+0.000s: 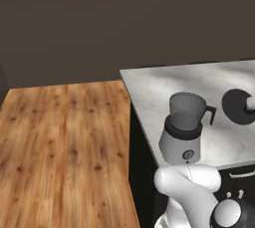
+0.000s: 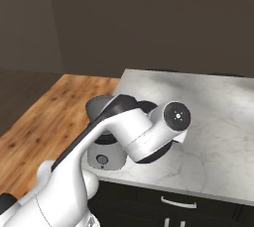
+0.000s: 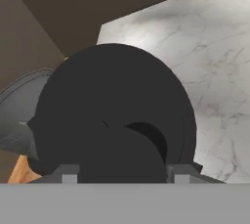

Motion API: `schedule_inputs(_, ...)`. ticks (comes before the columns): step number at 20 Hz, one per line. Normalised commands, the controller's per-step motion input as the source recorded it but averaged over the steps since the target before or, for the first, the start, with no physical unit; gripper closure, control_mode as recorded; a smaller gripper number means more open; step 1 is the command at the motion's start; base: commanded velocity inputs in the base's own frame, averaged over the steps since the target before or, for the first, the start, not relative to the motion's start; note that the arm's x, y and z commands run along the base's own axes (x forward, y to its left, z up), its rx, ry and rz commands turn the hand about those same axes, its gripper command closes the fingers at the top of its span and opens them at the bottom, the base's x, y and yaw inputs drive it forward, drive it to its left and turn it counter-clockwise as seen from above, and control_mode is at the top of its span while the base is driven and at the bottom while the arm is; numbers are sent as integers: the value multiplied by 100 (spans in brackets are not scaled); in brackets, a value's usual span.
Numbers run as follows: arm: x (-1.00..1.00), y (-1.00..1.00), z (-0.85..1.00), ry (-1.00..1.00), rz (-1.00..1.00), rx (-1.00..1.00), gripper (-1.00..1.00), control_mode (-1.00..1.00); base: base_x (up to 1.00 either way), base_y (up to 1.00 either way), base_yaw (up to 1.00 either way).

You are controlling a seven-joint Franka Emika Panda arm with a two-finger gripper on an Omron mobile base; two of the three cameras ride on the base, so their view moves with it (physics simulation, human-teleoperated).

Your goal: Close the lid blender by securely placing the lid on top.

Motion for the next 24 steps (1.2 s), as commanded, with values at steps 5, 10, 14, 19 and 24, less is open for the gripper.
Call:
schedule_inputs(5,0,28,38,-3,14,0,100,-100,0,0,0)
schedule_inputs(10,4,34,43,0,19,0,100,-100,0,0,0)
schedule_inputs(14,4,39,38,0,20,0,100,-100,0,0,0)
schedule_inputs(19,26,44,5,0,20,0,100,-100,0,0,0)
schedule_inputs(24,74,42,0,11,16,0,100,-100,0,0,0)
